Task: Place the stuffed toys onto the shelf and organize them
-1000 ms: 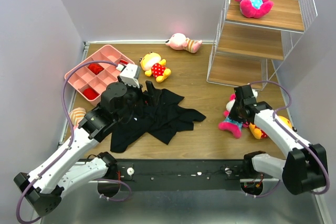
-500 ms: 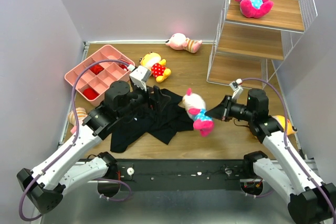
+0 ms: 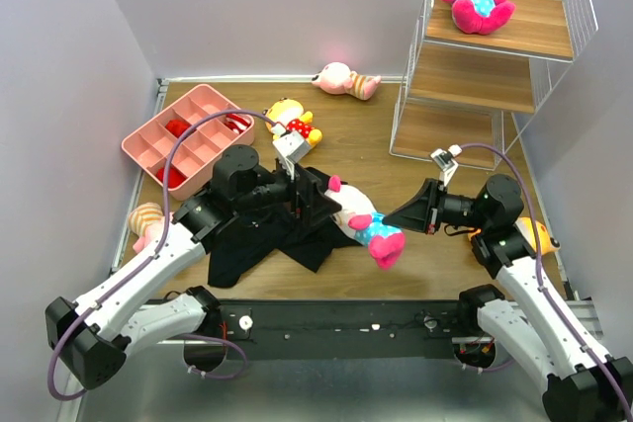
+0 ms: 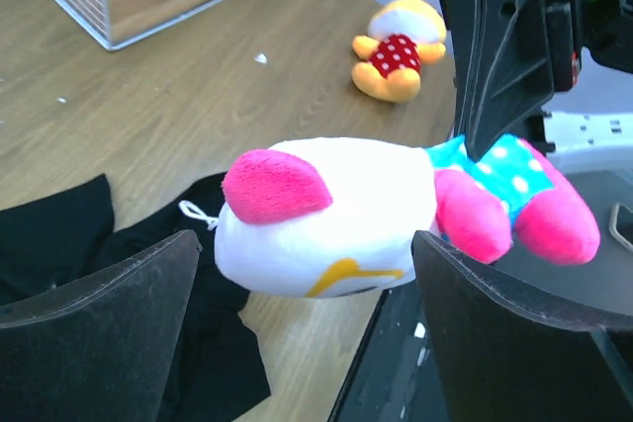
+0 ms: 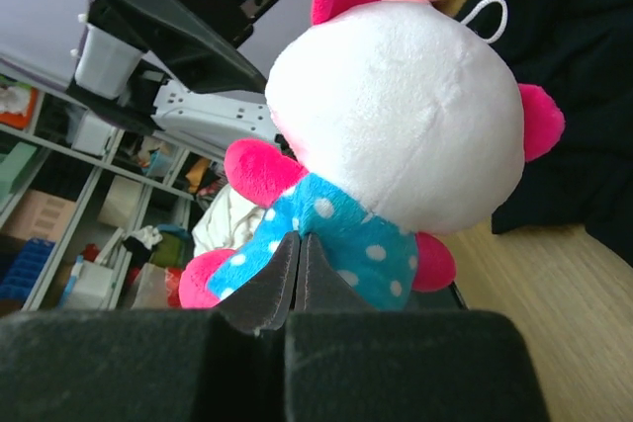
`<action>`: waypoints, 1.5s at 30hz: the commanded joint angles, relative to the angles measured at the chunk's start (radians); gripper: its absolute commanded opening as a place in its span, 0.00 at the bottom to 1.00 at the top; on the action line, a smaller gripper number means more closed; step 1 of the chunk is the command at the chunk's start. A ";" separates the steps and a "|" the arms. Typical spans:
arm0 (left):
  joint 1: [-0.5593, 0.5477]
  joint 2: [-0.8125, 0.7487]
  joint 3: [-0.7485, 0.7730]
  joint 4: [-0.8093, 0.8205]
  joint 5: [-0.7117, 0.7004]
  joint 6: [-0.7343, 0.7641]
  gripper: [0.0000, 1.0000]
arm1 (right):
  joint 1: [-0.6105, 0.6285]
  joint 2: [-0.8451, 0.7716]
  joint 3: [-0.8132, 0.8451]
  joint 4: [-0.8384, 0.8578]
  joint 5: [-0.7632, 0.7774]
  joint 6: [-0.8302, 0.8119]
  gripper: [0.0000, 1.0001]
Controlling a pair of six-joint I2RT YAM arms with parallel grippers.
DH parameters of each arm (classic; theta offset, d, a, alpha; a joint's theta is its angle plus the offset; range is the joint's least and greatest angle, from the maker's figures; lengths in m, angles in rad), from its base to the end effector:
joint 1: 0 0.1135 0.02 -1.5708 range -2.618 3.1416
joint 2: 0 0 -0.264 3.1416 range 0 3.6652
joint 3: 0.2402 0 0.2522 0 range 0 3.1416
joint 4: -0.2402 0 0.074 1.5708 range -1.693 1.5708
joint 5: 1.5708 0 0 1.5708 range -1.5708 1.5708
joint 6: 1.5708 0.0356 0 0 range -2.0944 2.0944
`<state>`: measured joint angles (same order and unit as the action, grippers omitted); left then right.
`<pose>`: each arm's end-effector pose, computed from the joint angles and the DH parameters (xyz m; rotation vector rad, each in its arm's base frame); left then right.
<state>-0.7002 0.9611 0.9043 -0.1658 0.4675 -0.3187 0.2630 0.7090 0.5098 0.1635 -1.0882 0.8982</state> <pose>0.1579 -0.1540 0.3526 0.7099 1.7839 -1.1270 0.1483 0.0726 0.2925 -0.3975 1.8576 1.6982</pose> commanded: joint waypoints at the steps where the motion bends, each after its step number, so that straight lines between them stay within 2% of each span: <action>1: 0.004 -0.012 0.013 0.037 0.166 0.061 0.99 | 0.004 -0.006 -0.042 0.214 -0.090 0.172 0.01; 5: 0.004 -0.009 0.016 0.080 0.259 0.061 0.98 | 0.004 -0.011 -0.030 0.214 -0.087 0.177 0.01; 7: 0.004 0.004 0.013 0.091 0.266 0.038 0.94 | 0.004 -0.008 -0.028 0.218 -0.087 0.183 0.01; 8: 0.004 0.011 0.013 0.091 0.266 0.033 0.82 | 0.004 -0.008 -0.030 0.218 -0.088 0.183 0.01; 10: 0.002 0.036 0.016 0.089 0.272 0.021 0.69 | 0.004 -0.008 -0.031 0.217 -0.087 0.185 0.01; 11: 0.002 0.042 0.021 0.086 0.270 0.018 0.54 | 0.002 -0.009 -0.033 0.215 -0.085 0.185 0.01; 13: 0.002 0.060 0.025 0.083 0.276 0.015 0.36 | 0.002 -0.009 -0.037 0.196 -0.084 0.173 0.01; 14: 0.002 0.061 0.031 0.081 0.276 0.013 0.16 | 0.004 -0.011 -0.034 0.174 -0.076 0.156 0.01; 15: 0.002 0.062 0.033 0.081 0.273 0.010 0.07 | 0.002 -0.014 -0.030 0.141 -0.067 0.131 0.01; 16: 0.002 0.054 0.033 0.081 0.267 0.004 0.00 | 0.004 -0.016 -0.007 0.043 -0.056 0.063 0.08; 18: 0.002 0.044 0.031 0.081 0.229 -0.003 0.00 | 0.004 -0.023 0.034 -0.085 0.003 -0.034 0.20; 19: 0.004 0.039 0.033 0.072 0.206 -0.009 0.00 | 0.004 -0.032 0.062 -0.246 0.036 -0.156 0.36; 21: 0.004 0.041 0.057 0.011 0.137 -0.022 0.00 | 0.002 -0.040 0.163 -0.390 0.163 -0.273 0.47; 22: 0.004 0.048 0.070 -0.010 0.122 -0.028 0.00 | 0.005 -0.045 0.192 -0.492 0.209 -0.354 0.57; 23: 0.004 0.053 0.102 -0.038 0.106 -0.039 0.00 | 0.002 -0.058 0.250 -0.528 0.276 -0.382 0.61; 25: 0.004 0.074 0.136 -0.128 0.045 -0.060 0.00 | 0.002 -0.071 0.298 -0.588 0.310 -0.442 0.69; 30: 0.004 0.116 0.255 -0.326 -0.096 -0.134 0.00 | 0.007 -0.082 0.418 -0.699 0.422 -0.560 0.74; 34: 0.005 0.156 0.335 -0.419 -0.122 -0.178 0.00 | 0.027 -0.043 0.481 -0.785 0.536 -0.648 0.74; 37: 0.007 0.180 0.387 -0.481 -0.159 -0.212 0.00 | 0.091 -0.014 0.507 -0.771 0.629 -0.660 0.74; 40: 0.021 0.218 0.421 -0.529 -0.191 -0.223 0.00 | 0.250 0.021 0.529 -0.763 0.793 -0.694 0.73; 41: 0.025 0.231 0.427 -0.538 -0.196 -0.227 0.00 | 0.372 0.062 0.558 -0.777 0.926 -0.703 0.73; 44: 0.051 0.263 0.424 -0.560 -0.170 -0.232 0.00 | 0.593 0.163 0.607 -0.805 1.173 -0.729 0.72; 45: 0.057 0.265 0.421 -0.557 -0.162 -0.237 0.00 | 0.628 0.181 0.613 -0.805 1.198 -0.734 0.72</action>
<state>-0.6739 1.1938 1.3163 -0.6498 0.3157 -0.5220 0.6640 0.7883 1.0473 -0.5858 -0.2874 0.2348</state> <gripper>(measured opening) 0.015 0.730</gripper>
